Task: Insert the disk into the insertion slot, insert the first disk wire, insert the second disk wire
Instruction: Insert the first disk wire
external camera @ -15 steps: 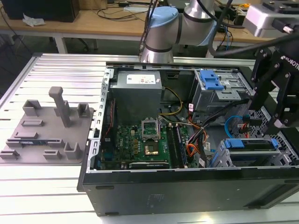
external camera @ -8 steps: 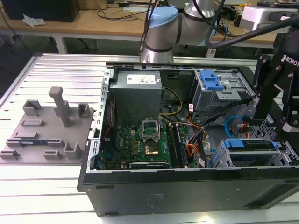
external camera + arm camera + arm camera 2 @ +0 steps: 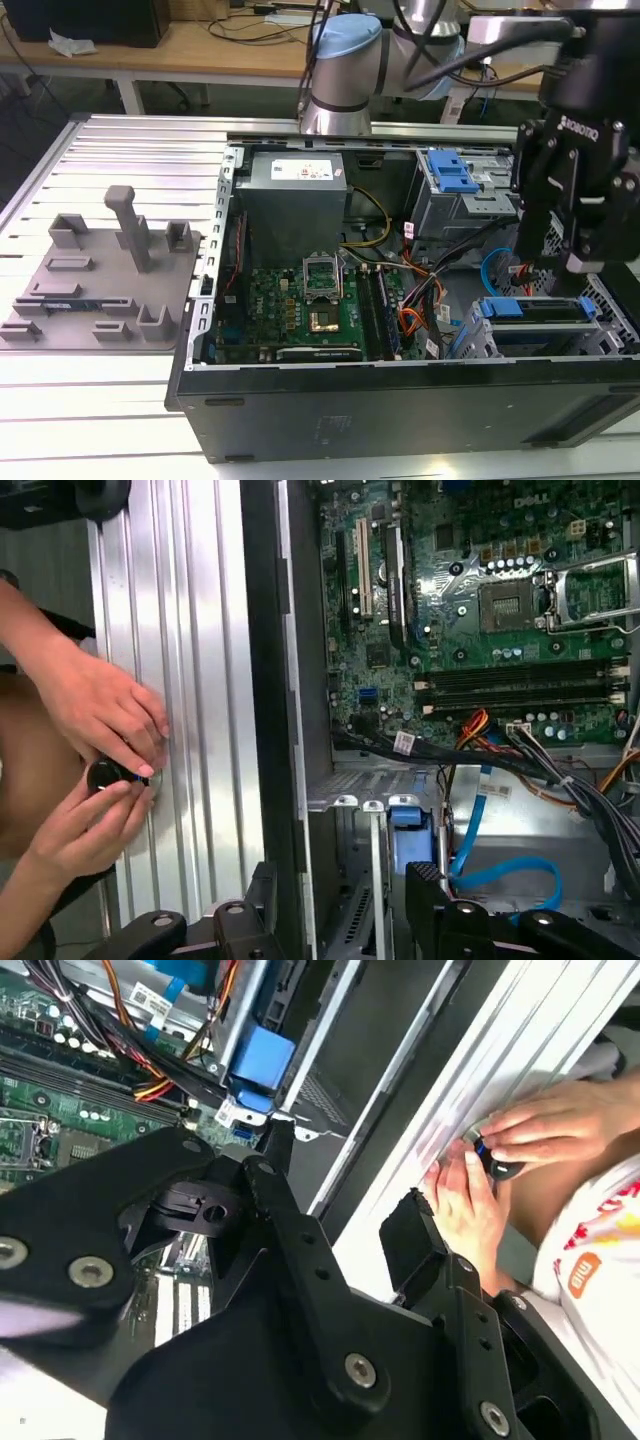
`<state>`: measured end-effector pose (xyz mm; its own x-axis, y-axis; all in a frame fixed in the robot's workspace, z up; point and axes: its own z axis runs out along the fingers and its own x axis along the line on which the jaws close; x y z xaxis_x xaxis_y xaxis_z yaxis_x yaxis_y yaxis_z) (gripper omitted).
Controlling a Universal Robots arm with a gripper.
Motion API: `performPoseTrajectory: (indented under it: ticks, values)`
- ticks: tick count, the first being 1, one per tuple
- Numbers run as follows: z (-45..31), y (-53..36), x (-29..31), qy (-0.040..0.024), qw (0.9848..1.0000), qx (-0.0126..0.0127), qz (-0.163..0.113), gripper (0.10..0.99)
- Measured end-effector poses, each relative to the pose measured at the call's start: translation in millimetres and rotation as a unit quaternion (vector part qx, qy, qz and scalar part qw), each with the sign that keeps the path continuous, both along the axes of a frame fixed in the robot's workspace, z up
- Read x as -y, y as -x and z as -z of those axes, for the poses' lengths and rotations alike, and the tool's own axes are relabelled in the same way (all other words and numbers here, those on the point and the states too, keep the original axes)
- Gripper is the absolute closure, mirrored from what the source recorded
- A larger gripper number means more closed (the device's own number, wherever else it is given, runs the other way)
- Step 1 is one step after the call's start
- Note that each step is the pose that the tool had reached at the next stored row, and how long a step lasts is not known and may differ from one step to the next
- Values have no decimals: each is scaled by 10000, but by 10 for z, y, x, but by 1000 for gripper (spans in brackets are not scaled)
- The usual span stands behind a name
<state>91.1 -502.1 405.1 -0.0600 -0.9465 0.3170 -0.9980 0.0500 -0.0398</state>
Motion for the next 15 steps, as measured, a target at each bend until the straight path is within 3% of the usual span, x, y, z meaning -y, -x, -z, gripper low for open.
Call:
performPoseTrajectory:
  ticks: [3, 5, 8, 9, 11, 13, 15]
  values:
    - [18, -34, -147, 57, 10000, 1, 0, 463]
    - [23, -125, -218, 59, 10000, 0, -1, 463]
    - [42, -361, -331, 62, 10000, 0, 0, 463]
    - [53, -490, -395, 79, 10000, 0, 0, 463]
    - [81, -648, -486, 151, 9999, 0, -1, 463]
    - [94, -701, -567, 244, 9997, 0, 0, 463]
    - [115, -702, -595, 291, 9996, 5, 53, 463]
